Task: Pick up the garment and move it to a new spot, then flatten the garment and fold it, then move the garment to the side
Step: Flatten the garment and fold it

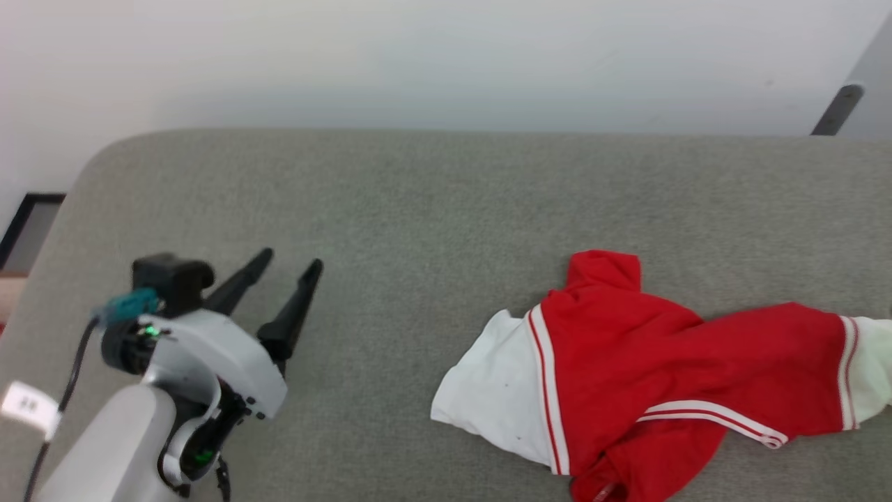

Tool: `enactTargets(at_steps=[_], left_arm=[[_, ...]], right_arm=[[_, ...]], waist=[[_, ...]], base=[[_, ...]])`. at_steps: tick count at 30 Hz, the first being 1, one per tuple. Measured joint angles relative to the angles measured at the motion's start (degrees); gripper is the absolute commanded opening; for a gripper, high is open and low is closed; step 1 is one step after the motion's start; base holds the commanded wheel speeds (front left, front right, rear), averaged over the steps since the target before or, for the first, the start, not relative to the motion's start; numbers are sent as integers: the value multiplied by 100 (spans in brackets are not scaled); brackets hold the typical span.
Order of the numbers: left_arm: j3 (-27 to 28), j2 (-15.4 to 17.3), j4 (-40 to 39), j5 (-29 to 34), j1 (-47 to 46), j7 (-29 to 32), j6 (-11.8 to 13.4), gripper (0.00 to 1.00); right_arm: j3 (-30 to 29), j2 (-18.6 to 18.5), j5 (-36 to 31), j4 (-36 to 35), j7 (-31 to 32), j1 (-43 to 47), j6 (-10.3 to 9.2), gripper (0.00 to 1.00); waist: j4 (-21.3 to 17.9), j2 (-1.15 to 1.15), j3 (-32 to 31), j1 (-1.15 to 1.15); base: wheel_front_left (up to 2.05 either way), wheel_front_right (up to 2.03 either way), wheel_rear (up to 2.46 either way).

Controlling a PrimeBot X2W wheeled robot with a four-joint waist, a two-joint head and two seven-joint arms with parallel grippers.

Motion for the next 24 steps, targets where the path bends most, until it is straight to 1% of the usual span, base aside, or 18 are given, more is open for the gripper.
enactTargets(at_steps=[2,5,7,9,13,16,21,24], left_arm=[[-51,14,-76,-200,-66,413,-32,100],[-152,9,-132,-508,-189,1140,24,100],[-209,-27,-160,-765,-277,1667,121,100],[-321,-48,-211,-929,-365,2137,166,100],[-521,-121,-222,-1240,-527,2998,374,100],[-675,-165,-192,-1363,-616,3492,500,100],[-976,-299,80,-1549,-636,4211,747,100],[-1124,-319,282,-1524,-642,4437,824,100]], right_arm=[[-13,110,16,-278,-211,117,0,100],[-52,327,18,-677,-502,353,0,100],[-73,503,11,-967,-730,526,0,100],[-98,651,-16,-1243,-938,669,0,100],[-101,957,-140,-1746,-1322,972,0,100],[-129,1214,-240,-2084,-1481,1211,0,100],[-203,1569,-365,-2525,-1547,1505,0,100],[-274,1651,-421,-2706,-1549,1582,0,100]], waist=[[-63,0,-84,0],[-158,0,-217,0],[-225,0,-308,0],[-298,0,-390,0],[-451,0,-531,0],[-575,0,-596,0],[-761,0,-636,0],[-845,0,-591,0]], base=[[0,0,0],[0,0,0],[0,0,0],[0,0,0],[0,0,0],[0,0,0],[0,0,0],[0,0,0]])
